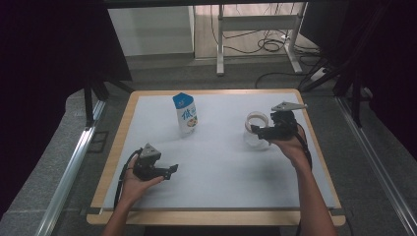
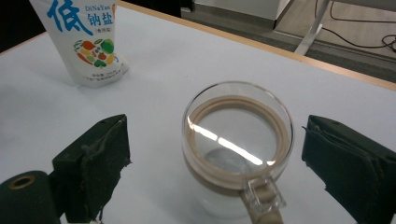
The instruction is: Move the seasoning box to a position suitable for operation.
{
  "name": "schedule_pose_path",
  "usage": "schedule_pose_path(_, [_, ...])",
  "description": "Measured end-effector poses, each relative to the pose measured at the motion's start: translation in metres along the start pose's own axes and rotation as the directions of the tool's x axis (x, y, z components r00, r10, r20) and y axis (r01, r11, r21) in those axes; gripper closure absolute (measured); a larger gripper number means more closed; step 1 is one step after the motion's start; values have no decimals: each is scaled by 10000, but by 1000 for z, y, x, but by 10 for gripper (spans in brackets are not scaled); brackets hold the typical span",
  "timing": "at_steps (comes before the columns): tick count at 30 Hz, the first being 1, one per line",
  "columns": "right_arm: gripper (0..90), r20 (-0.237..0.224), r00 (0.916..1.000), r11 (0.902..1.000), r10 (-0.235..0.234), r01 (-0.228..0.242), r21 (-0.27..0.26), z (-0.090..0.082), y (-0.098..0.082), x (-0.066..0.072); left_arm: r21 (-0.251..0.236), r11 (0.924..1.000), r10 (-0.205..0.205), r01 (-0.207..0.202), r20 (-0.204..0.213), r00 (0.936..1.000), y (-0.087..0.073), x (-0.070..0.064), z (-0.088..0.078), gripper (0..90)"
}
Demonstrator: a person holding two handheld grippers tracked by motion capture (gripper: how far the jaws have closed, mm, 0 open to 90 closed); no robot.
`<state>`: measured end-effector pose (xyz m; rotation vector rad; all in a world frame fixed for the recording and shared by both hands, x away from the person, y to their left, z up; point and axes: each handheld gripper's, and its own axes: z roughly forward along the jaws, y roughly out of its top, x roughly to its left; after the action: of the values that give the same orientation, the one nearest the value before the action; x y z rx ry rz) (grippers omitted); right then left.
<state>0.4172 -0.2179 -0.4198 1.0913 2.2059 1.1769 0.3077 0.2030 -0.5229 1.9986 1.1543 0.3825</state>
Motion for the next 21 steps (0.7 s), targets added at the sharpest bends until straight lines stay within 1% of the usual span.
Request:
schedule_pose_path(5, [57,19,10000,9999,35,-36,134,9,8,-5,68,10000,57,-57,5,10000,0,0,1,149])
schedule_pose_path(7, [49,135,9999,9996,-17,14,272,17,12,-8,92,9999,48,-48,-19,10000,0,0,1,149])
schedule_pose_path(9, [46,133,9999,9994,18,-23,351,21,13,-10,82,10000,55,-54,-89,9999,-1,0,2,148])
schedule_pose_path(17, [28,236,9997,9984,-12,-1,557,36,15,-13,128,9999,46,-45,-81,10000,-1,0,2,147])
schedule_pose_path(19, [24,204,9998,9980,29,-42,637,41,15,-14,158,9999,51,-49,-73,10000,-1,0,3,147])
schedule_pose_path(21, [21,295,9996,9973,50,-71,726,45,13,-16,167,9999,36,-35,-71,10000,-1,0,3,147])
